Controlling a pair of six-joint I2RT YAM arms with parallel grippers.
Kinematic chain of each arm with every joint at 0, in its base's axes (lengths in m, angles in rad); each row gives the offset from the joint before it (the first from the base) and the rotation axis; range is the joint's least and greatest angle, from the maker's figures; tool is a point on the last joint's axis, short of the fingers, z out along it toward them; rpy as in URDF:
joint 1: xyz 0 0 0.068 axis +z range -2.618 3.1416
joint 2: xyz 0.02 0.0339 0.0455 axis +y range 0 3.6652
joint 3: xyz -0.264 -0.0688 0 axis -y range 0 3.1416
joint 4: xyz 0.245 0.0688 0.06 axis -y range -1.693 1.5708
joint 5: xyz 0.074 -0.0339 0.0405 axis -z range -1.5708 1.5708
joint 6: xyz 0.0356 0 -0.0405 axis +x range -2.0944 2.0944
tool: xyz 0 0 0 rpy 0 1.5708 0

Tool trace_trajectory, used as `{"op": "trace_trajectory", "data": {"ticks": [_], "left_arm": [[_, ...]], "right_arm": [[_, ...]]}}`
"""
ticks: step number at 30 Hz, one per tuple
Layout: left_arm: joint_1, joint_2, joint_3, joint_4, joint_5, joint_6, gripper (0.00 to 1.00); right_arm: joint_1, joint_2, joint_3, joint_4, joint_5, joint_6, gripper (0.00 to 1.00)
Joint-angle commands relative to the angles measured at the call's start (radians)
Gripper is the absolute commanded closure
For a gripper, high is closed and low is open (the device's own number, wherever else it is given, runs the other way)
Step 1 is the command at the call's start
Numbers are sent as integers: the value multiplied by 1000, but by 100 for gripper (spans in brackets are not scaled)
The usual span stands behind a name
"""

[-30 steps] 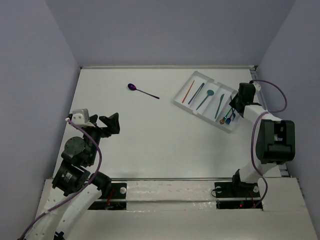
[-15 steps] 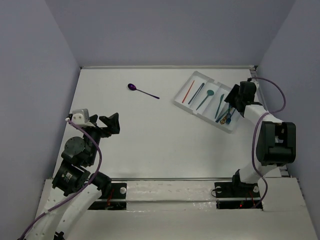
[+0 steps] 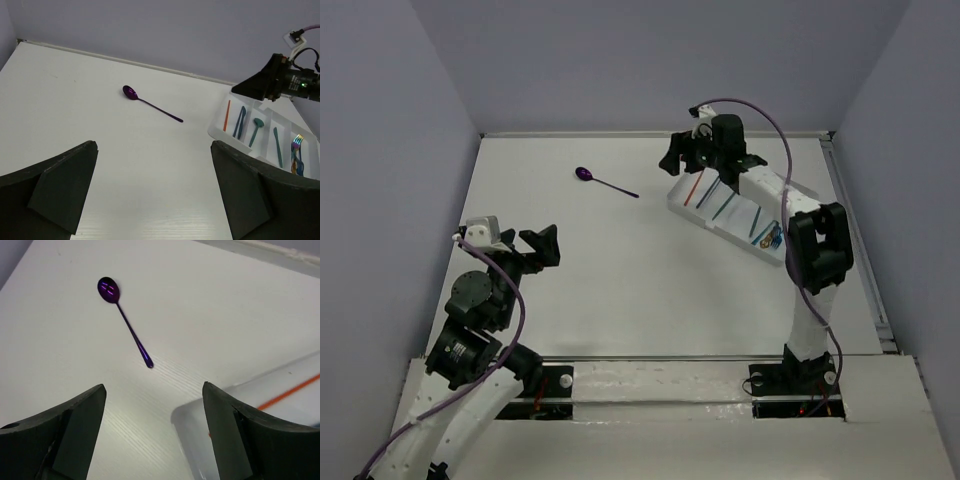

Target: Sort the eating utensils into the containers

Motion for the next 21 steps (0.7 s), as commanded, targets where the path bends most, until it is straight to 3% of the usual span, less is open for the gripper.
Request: {"op": "trace_trajectory", "data": {"ticks": [1, 9, 21], "left_arm": [[-6, 20, -1, 45, -15, 2, 1], [-6, 11, -1, 45, -20, 4, 1], [-35, -31, 1, 36, -89, -1, 1]], "right_arm": [[62, 152, 249, -114, -104, -46, 14], [201, 515, 735, -364, 56, -112, 12], [272, 722, 958, -426, 193, -153, 0]]}}
